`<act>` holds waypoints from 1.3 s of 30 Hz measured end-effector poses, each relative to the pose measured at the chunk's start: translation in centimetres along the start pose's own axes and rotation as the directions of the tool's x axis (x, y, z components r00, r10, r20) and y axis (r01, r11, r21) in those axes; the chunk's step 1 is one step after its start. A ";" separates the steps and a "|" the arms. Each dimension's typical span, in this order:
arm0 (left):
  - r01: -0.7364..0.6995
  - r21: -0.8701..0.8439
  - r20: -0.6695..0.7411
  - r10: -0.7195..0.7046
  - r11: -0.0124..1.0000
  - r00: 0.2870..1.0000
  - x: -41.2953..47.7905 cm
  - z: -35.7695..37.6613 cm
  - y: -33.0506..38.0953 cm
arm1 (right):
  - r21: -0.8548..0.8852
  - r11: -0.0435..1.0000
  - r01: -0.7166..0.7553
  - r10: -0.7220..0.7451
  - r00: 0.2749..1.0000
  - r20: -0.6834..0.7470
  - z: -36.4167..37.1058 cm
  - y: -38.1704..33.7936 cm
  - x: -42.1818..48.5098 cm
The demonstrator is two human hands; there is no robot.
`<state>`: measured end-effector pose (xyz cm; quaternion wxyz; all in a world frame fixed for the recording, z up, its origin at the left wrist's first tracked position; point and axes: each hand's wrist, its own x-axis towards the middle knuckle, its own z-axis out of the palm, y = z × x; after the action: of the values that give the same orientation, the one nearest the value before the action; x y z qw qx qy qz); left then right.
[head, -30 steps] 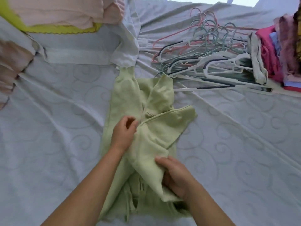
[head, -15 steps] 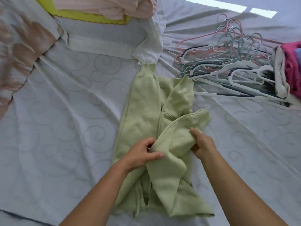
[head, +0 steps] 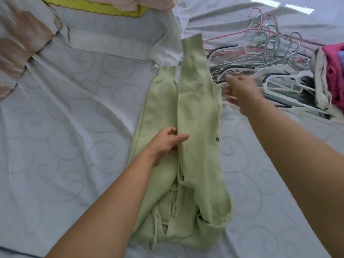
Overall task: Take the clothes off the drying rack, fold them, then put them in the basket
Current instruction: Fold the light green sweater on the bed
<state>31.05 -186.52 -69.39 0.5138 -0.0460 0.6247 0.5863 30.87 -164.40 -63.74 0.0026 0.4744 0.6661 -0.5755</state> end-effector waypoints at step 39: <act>-0.463 0.675 0.077 0.569 0.575 0.819 -13.7 2.6 -9.5 | 0.010 0.923 -0.385 0.326 0.794 0.512 4.6 19.5 -21.8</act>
<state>45.21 -194.89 -65.80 0.2532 0.2814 0.8132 0.4420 52.79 -183.85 -68.24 0.2566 0.4245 0.5073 -0.7047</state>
